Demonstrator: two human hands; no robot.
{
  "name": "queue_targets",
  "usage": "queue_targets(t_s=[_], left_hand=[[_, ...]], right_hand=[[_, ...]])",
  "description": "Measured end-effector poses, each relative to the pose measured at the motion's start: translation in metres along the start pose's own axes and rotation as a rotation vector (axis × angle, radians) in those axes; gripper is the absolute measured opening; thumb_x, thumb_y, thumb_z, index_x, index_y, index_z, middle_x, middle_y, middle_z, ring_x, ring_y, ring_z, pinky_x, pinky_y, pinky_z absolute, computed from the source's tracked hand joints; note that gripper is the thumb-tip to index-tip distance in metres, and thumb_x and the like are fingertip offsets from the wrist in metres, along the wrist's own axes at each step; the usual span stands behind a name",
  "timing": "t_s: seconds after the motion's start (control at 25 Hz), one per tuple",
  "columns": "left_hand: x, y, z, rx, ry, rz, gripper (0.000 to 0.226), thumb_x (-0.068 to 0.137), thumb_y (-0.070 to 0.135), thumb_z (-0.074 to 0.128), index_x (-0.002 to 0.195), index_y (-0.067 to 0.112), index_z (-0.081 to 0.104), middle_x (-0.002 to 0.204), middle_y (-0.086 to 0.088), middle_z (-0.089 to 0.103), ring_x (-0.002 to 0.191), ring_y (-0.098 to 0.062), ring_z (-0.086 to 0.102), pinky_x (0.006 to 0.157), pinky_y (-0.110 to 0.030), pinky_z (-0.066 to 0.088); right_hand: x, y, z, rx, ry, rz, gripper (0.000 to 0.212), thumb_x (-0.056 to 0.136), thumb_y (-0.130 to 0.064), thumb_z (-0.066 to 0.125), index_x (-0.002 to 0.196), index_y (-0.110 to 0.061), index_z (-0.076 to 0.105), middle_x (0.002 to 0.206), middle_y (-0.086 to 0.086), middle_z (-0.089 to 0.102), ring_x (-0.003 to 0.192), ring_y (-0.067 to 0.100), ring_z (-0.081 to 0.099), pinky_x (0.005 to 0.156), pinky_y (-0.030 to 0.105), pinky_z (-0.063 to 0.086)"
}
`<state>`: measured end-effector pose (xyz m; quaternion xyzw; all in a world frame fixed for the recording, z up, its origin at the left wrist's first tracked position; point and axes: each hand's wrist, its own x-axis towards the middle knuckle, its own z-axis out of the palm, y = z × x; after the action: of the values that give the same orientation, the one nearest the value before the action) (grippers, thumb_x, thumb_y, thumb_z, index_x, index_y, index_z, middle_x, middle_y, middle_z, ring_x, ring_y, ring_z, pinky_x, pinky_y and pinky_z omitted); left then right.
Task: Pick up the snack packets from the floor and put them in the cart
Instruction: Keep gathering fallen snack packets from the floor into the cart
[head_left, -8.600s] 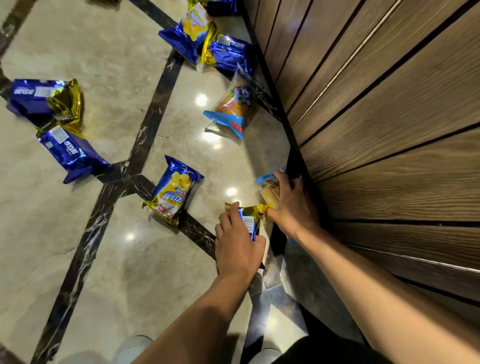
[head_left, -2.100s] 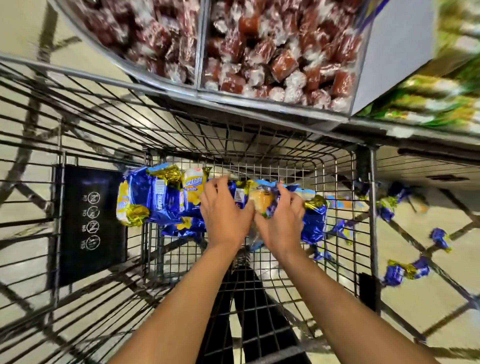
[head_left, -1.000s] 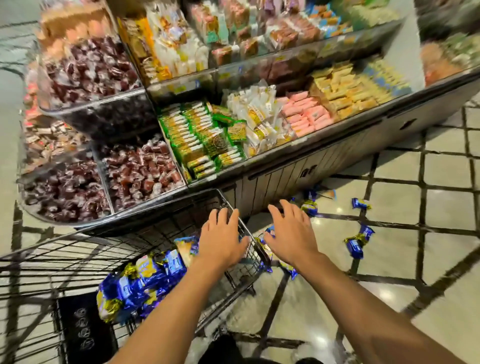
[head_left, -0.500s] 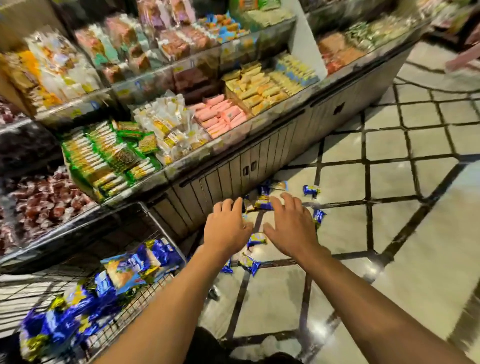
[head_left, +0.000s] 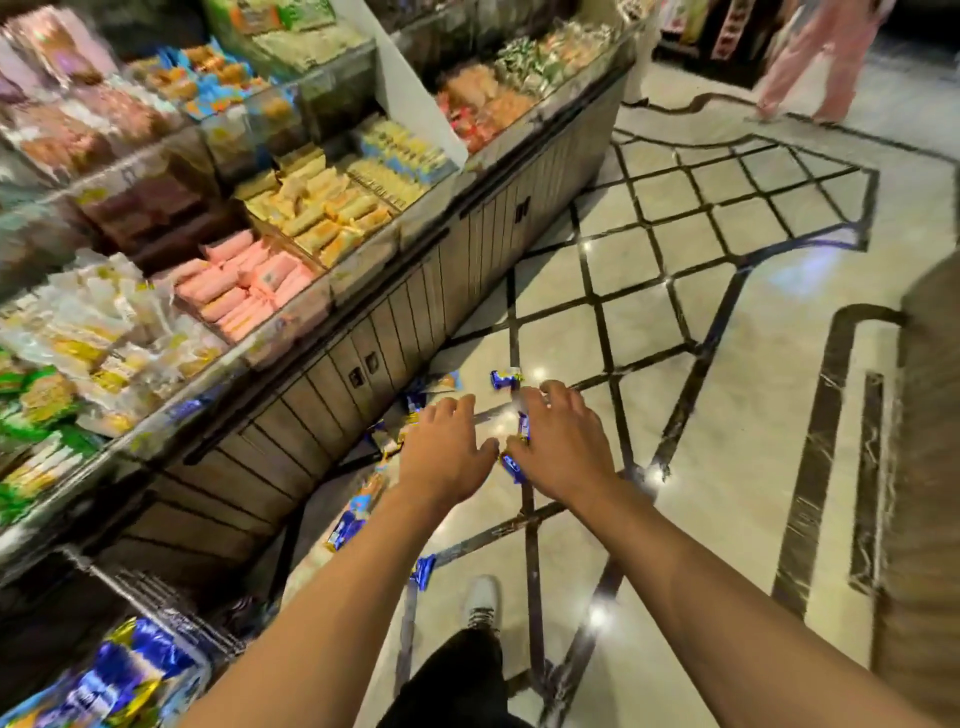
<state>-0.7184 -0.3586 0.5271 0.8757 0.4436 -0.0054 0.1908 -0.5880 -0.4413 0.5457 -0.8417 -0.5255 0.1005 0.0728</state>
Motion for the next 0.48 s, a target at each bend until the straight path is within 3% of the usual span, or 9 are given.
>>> queue_targets(t_s=[0.48], left_hand=[[0.147, 0.093, 0.021, -0.095, -0.086, 0.035, 0.065, 0.094, 0.043, 0.051, 0.149, 0.017, 0.031, 0.150, -0.009, 0.039, 0.136, -0.032, 0.036, 0.106, -0.043, 0.039]], right_hand=[[0.106, 0.133, -0.029, 0.025, -0.031, 0.149, 0.056, 0.091, -0.046, 0.052, 0.141, -0.022, 0.041, 0.146, 0.005, 0.036, 0.129, 0.027, 0.040, 0.099, 0.039, 0.042]])
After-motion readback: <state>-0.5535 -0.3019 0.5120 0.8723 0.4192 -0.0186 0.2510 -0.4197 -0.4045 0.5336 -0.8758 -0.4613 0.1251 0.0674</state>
